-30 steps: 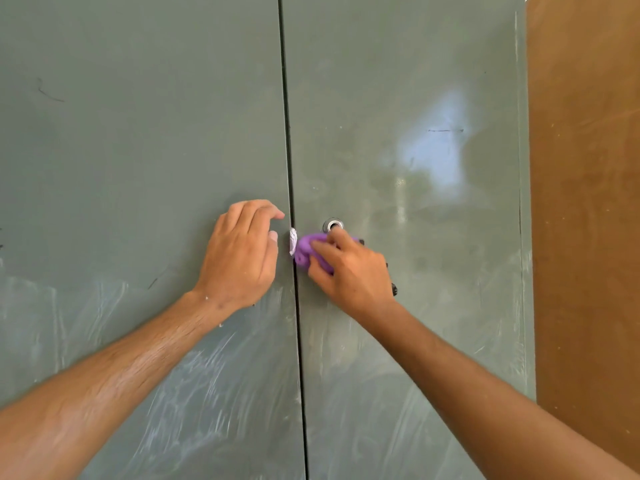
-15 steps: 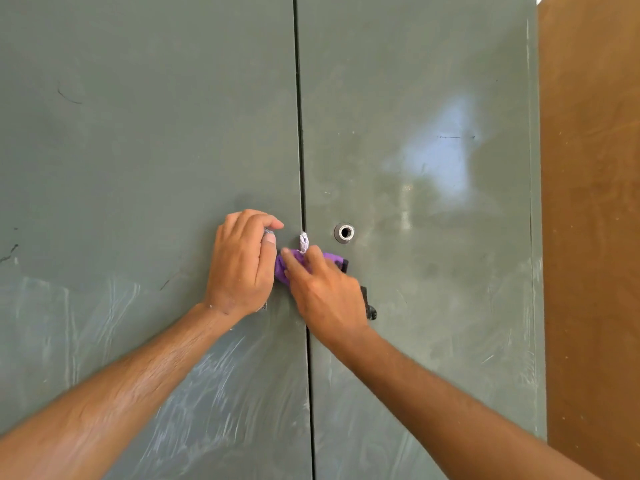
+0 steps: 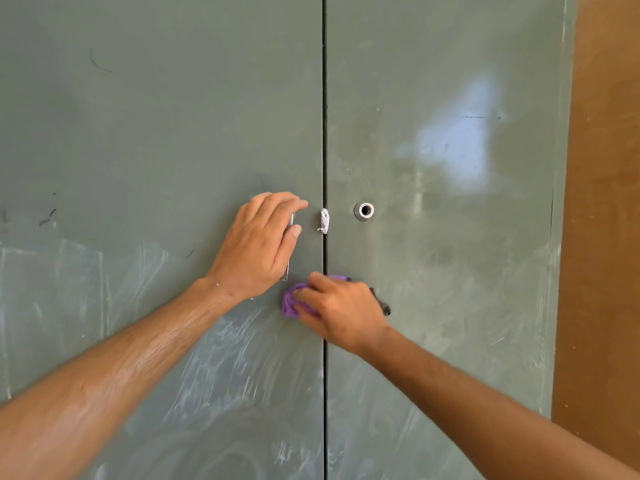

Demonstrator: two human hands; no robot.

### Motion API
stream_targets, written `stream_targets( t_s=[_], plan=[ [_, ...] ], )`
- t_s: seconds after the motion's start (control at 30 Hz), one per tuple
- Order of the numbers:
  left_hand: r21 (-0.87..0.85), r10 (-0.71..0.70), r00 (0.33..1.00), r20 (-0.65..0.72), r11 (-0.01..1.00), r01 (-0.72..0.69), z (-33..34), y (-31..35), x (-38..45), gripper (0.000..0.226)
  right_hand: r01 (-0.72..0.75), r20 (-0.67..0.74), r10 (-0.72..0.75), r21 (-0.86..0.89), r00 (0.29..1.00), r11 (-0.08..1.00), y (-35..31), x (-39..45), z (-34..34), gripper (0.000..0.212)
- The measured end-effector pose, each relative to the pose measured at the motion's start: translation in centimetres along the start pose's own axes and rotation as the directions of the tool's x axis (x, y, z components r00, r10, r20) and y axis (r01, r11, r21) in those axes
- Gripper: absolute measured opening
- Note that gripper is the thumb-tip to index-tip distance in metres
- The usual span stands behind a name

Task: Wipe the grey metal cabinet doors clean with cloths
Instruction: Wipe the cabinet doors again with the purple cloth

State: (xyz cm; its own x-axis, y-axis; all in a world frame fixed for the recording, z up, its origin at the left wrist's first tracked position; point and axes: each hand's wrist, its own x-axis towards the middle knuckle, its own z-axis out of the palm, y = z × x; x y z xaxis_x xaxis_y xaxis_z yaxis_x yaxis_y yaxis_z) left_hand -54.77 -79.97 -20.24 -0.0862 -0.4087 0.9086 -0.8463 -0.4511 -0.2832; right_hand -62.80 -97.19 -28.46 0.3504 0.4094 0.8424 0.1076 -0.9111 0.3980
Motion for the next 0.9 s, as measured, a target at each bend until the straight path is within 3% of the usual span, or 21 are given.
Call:
stream_targets(
  t_s=[0.1, 0.13, 0.23, 0.3, 0.4, 0.47, 0.57, 0.67, 0.83, 0.9],
  plan=[
    [0.028, -0.022, 0.999, 0.03, 0.999, 0.021, -0.7, -0.2, -1.2, 0.048, -0.293, -0.145, 0.3, 0.07, 0.943, 0.954, 1.3, 2.5, -1.3, 0.028],
    [0.047, -0.034, 0.998, 0.052, 0.998, 0.032, -0.8, -0.1, -1.6, 0.051, -0.326, -0.175, 0.338, 0.091, 0.925, 0.941, 1.0, 2.9, -1.2, 0.03],
    [0.164, -0.037, 0.99, 0.137, 0.986, 0.014, -1.1, 0.2, -2.2, 0.059, -0.164, -0.058, 0.169, 0.079, 0.984, 0.983, -1.8, 1.5, 0.0, 0.033],
    [0.225, -0.032, 0.982, 0.184, 0.974, -0.01, -1.4, 0.2, -2.3, 0.06, -0.196, -0.019, 0.2, 0.127, 0.98, 0.972, -2.4, 0.7, -0.6, 0.031],
    [0.217, -0.026, 0.977, 0.213, 0.976, -0.022, -1.9, 0.1, -2.5, 0.061, -0.45, -0.186, 0.506, 0.274, 0.842, 0.85, -1.9, 2.4, -3.8, 0.014],
    [0.145, -0.019, 0.977, 0.21, 0.989, -0.012, -2.2, 0.1, -2.5, 0.061, -0.393, -0.291, 0.455, 0.247, 0.842, 0.886, -2.4, 4.4, -5.1, 0.015],
    [0.004, -0.09, 0.987, 0.133, 0.996, 0.09, -2.8, -0.3, -2.8, 0.061, -0.27, -0.253, 0.307, 0.169, 0.918, 0.948, -3.6, 7.4, -4.3, 0.02],
    [-0.105, -0.239, 0.971, 0.019, 0.965, 0.24, -3.4, -1.4, -3.7, 0.064, -0.316, -0.308, 0.334, 0.107, 0.891, 0.943, -4.6, 9.7, -1.8, 0.015],
    [-0.13, -0.195, 0.98, -0.048, 0.974, 0.188, -4.6, -2.9, -5.6, 0.052, -0.129, -0.347, 0.088, -0.099, 0.934, 0.987, -4.9, 6.9, 1.5, 0.011],
    [-0.149, -0.176, 0.982, -0.065, 0.975, 0.165, -4.9, -3.6, -6.2, 0.046, -0.156, -0.362, 0.134, -0.033, 0.923, 0.987, -4.3, 7.8, 0.7, 0.011]
  ],
)
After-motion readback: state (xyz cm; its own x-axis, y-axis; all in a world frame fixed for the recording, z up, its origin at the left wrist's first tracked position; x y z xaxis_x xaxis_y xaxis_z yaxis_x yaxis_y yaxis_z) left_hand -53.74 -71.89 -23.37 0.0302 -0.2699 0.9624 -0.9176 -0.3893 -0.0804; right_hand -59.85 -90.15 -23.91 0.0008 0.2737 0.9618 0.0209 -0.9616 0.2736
